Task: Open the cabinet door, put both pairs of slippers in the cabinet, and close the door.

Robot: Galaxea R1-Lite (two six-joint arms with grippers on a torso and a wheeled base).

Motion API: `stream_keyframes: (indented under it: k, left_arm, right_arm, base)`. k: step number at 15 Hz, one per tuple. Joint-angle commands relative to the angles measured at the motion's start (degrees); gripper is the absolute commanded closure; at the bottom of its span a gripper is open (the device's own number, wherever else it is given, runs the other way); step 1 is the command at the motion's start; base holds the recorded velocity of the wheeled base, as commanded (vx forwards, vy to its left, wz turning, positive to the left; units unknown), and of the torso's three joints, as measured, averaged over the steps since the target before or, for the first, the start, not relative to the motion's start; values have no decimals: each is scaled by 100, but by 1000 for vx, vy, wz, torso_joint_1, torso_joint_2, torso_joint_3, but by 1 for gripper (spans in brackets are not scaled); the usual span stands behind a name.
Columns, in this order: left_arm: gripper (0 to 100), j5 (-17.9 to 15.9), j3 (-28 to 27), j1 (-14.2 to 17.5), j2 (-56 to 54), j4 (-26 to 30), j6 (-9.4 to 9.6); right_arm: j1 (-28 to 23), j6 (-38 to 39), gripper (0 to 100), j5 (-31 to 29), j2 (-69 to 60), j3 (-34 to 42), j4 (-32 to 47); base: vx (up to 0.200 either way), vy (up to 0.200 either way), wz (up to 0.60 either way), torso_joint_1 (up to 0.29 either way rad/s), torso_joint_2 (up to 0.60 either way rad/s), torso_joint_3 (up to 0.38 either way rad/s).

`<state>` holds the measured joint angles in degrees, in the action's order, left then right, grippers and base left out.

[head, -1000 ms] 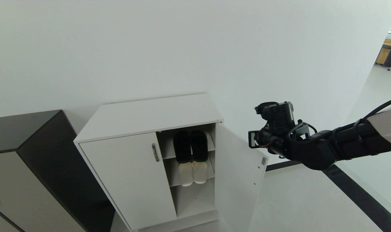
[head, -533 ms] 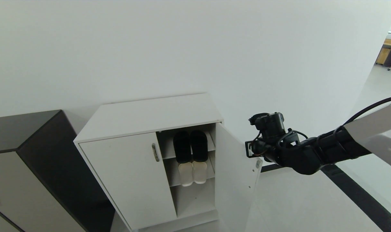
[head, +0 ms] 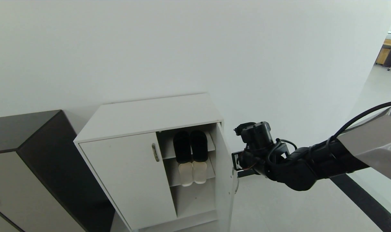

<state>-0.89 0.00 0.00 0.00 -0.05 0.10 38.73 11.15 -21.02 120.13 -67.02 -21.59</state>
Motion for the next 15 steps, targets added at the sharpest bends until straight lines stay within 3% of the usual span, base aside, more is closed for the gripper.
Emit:
stream_keyframes:
  k: [1, 8, 15]
  left_arm:
    - [100, 1, 0, 0, 9, -4, -1]
    - [100, 1, 0, 0, 9, -4, -1]
    - [100, 1, 0, 0, 9, -4, -1]
  right_arm:
    - [135, -52, 100, 54, -165, 216, -293]
    - [135, -237, 100, 36, -226, 357, -662]
    - [170, -219, 100, 45, -314, 418, -970]
  base:
    - [0, 0, 0, 0, 0, 0]
    - [0, 0, 0, 0, 0, 0]
    - [0, 0, 514, 3, 1, 1]
